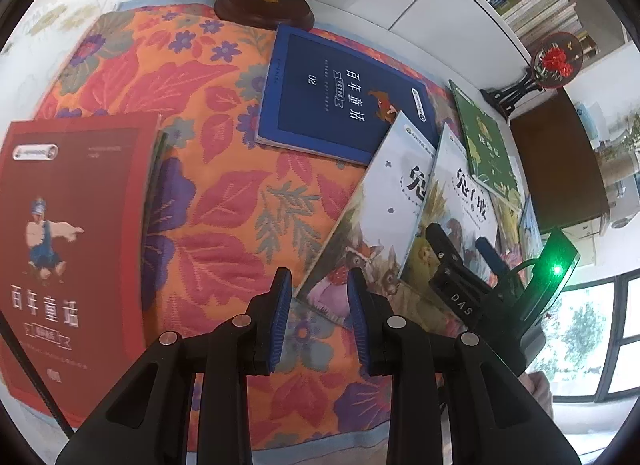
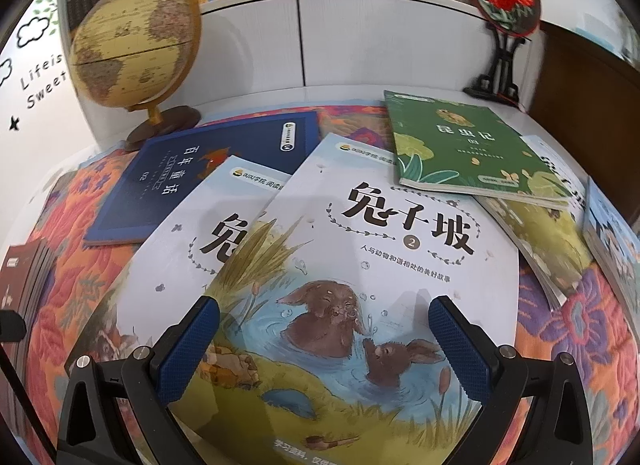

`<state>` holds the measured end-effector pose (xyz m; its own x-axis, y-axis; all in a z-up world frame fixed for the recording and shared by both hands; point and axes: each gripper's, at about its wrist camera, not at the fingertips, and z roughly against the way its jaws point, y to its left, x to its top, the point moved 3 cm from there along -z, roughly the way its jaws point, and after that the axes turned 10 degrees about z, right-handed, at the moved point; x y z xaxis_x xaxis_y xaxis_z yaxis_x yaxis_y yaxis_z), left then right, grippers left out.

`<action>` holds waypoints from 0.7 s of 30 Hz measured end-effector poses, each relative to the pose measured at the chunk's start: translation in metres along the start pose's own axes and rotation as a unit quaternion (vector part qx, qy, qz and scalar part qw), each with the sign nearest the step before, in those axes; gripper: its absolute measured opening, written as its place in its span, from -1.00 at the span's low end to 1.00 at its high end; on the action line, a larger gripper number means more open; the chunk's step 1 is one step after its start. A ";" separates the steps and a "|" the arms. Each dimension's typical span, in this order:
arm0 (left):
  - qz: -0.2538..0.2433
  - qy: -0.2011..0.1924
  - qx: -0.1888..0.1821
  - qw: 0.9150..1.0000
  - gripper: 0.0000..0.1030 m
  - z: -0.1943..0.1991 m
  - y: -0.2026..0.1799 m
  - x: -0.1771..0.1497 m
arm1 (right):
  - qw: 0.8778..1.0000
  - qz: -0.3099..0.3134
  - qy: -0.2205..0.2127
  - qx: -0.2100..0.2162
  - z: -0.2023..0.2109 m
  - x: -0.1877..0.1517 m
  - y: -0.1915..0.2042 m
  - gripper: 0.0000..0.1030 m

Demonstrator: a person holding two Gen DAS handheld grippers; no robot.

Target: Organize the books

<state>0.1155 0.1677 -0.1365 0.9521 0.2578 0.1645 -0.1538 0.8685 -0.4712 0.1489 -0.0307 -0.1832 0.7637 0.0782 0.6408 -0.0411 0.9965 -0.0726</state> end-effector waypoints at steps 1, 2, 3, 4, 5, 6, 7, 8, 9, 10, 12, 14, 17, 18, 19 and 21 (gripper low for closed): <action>0.002 0.002 -0.013 1.000 -0.50 -0.004 -0.002 0.000 | 1.000 -0.008 0.001 -0.006 0.001 -0.001 0.000 1.00; 0.004 0.003 -0.026 1.000 -0.50 -0.010 -0.004 0.001 | 1.000 -0.017 0.004 -0.011 0.001 -0.002 0.001 1.00; 0.011 0.004 -0.027 1.000 -0.50 -0.015 -0.005 0.001 | 0.999 -0.027 0.015 -0.018 0.001 -0.002 0.001 1.00; 0.022 0.002 -0.027 0.999 -0.50 -0.023 -0.008 0.000 | 0.999 -0.024 0.027 -0.021 0.002 -0.003 0.002 1.00; 0.031 -0.006 -0.029 0.999 -0.50 -0.029 -0.013 -0.001 | 0.999 -0.015 0.037 -0.013 0.004 -0.003 0.004 1.00; 0.033 -0.012 -0.027 0.999 -0.50 -0.032 -0.017 -0.002 | 0.999 -0.024 0.035 -0.010 0.003 -0.004 0.003 1.00; 0.030 -0.017 -0.021 0.999 -0.50 -0.037 -0.023 -0.003 | 0.999 -0.030 0.029 -0.019 0.004 -0.005 0.004 1.00; 0.025 -0.020 -0.016 0.999 -0.50 -0.041 -0.030 -0.004 | 0.999 -0.033 0.025 -0.020 0.004 -0.006 0.004 1.00; 0.024 -0.021 -0.015 0.999 -0.50 -0.043 -0.034 -0.004 | 0.999 -0.036 0.025 -0.011 0.006 -0.006 0.004 1.00; 0.025 -0.020 -0.017 0.999 -0.50 -0.047 -0.038 -0.005 | 0.999 -0.034 0.026 0.003 0.006 -0.006 0.005 1.00; 0.029 -0.009 -0.025 0.999 -0.50 -0.053 -0.042 -0.004 | 0.998 -0.034 0.035 0.047 0.008 -0.003 0.003 1.00; 0.032 -0.006 -0.020 0.999 -0.41 -0.056 -0.042 -0.002 | 0.995 -0.038 0.054 0.071 0.008 -0.001 0.000 1.00; 0.034 -0.011 -0.024 0.999 -0.35 -0.055 -0.041 0.004 | 0.990 -0.037 0.086 0.107 0.006 0.004 -0.005 1.00; 0.029 -0.007 -0.019 0.999 -0.35 -0.057 -0.041 0.006 | 0.988 -0.036 0.093 0.115 0.005 0.005 -0.006 1.00; 0.024 -0.003 -0.018 1.000 -0.35 -0.058 -0.042 0.007 | 0.987 -0.032 0.100 0.120 0.004 0.006 -0.006 1.00; 0.007 0.001 -0.012 1.000 -0.35 -0.058 -0.045 0.010 | 0.986 -0.005 0.115 0.123 0.003 0.006 -0.001 1.00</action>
<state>0.1474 0.1064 -0.1640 0.9502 0.2695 0.1567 -0.1606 0.8541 -0.4946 0.1516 -0.0310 -0.1770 0.8896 0.0875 0.4483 -0.1660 0.9763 0.1390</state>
